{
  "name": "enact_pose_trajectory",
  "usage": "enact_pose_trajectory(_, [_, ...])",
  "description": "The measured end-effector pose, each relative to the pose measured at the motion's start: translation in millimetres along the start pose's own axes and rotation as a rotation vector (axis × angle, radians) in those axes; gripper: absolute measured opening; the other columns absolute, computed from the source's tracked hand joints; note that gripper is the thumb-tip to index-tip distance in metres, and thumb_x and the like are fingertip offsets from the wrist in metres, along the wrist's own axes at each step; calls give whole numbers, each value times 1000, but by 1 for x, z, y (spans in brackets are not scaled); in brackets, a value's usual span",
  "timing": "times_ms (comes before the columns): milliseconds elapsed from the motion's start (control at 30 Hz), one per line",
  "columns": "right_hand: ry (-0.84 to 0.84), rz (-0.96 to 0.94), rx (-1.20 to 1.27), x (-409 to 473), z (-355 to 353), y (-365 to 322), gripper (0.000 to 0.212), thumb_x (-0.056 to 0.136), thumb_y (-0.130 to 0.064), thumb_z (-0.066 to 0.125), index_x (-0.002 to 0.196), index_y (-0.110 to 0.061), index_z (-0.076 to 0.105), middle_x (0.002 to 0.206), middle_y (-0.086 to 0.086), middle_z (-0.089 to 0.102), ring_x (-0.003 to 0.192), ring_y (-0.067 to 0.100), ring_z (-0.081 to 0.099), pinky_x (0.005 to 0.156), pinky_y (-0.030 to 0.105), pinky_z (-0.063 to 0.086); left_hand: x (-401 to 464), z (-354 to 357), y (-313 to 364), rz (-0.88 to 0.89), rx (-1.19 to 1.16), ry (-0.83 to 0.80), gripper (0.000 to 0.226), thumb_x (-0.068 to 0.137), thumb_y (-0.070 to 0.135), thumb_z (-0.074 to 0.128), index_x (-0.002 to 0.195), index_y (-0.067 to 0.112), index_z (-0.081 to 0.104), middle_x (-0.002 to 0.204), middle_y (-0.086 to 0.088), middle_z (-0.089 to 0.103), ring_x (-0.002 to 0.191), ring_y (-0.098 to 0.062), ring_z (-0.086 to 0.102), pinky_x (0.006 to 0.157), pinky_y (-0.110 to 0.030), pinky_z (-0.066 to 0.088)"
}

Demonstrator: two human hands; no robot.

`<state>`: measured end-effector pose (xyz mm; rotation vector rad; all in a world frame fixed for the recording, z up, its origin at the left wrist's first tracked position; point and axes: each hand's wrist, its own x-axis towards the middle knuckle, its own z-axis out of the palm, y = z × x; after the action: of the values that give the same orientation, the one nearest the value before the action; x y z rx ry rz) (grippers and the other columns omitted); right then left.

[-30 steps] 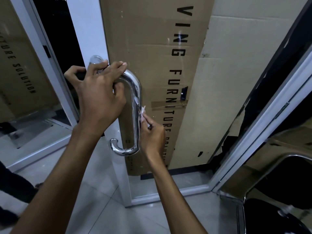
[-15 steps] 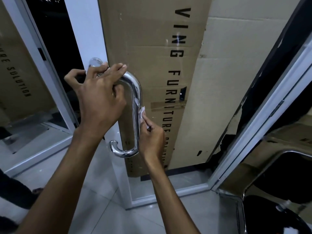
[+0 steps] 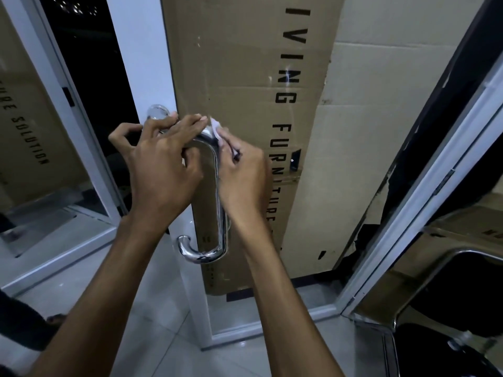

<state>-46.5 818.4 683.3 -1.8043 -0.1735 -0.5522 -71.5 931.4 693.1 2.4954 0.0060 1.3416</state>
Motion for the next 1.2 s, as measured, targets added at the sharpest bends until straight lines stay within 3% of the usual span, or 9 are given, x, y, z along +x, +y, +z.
enact_pose_trajectory(100, [2,-138,-210,-1,0,-3,30,106,-38,55,133,-47,65,97,-3,79,71,19,68,52,27,37,0,1,-2,2,22,-6,49,93,16,48,136,33,67,139,13,66,134,-15,55,108,-48,20])
enact_pose_trajectory(233, [-13,74,-214,-15,-8,18,33,106,-29,58,138,-38,63,105,-8,79,61,-1,58,42,10,33,-2,-1,-5,4,-36,-18,53,92,13,51,138,34,64,140,12,65,136,-15,50,112,-57,27])
enact_pose_trajectory(367, [12,9,-173,-11,-1,10,34,107,-32,56,139,-41,61,102,-9,79,60,2,60,43,11,36,1,0,-6,14,-63,21,49,92,14,51,134,32,68,135,11,69,129,-15,53,107,-63,38])
enact_pose_trajectory(467, [11,-148,-208,-3,8,2,35,107,-35,54,139,-48,58,89,1,78,61,17,65,50,33,49,4,1,-6,8,-96,51,47,91,15,49,129,31,72,128,9,73,123,-13,53,104,-64,42])
enact_pose_trajectory(600, [39,-150,-193,-20,5,27,35,109,-36,51,144,-42,56,72,-6,71,48,5,50,43,19,35,3,0,-6,5,-77,47,45,93,12,53,130,31,72,130,10,72,127,-15,59,109,-54,29])
enact_pose_trajectory(700, [31,26,-113,-34,6,50,35,105,-32,58,140,-35,61,93,-14,78,62,-3,59,54,10,47,1,1,-5,19,-46,52,46,93,10,55,131,33,70,131,13,70,128,-15,59,108,-53,28])
enact_pose_trajectory(767, [46,85,9,-33,9,55,33,103,-29,63,136,-33,65,110,-16,77,73,-7,64,70,21,60,0,3,-4,13,-42,63,46,93,9,55,130,33,71,131,14,70,128,-14,58,107,-52,27])
enact_pose_trajectory(1033, [-33,293,113,-46,12,82,28,102,-34,63,129,-37,66,115,-14,77,91,7,71,75,33,61,-6,14,-3,-13,9,88,50,95,12,54,139,34,64,140,16,63,137,-12,50,106,-39,18])
enact_pose_trajectory(1200, [-67,276,153,-39,7,82,28,102,-45,60,129,-45,66,111,-17,77,79,4,69,67,34,60,-13,25,-1,-7,59,95,58,93,9,53,145,32,60,146,15,59,144,-12,45,106,-38,17])
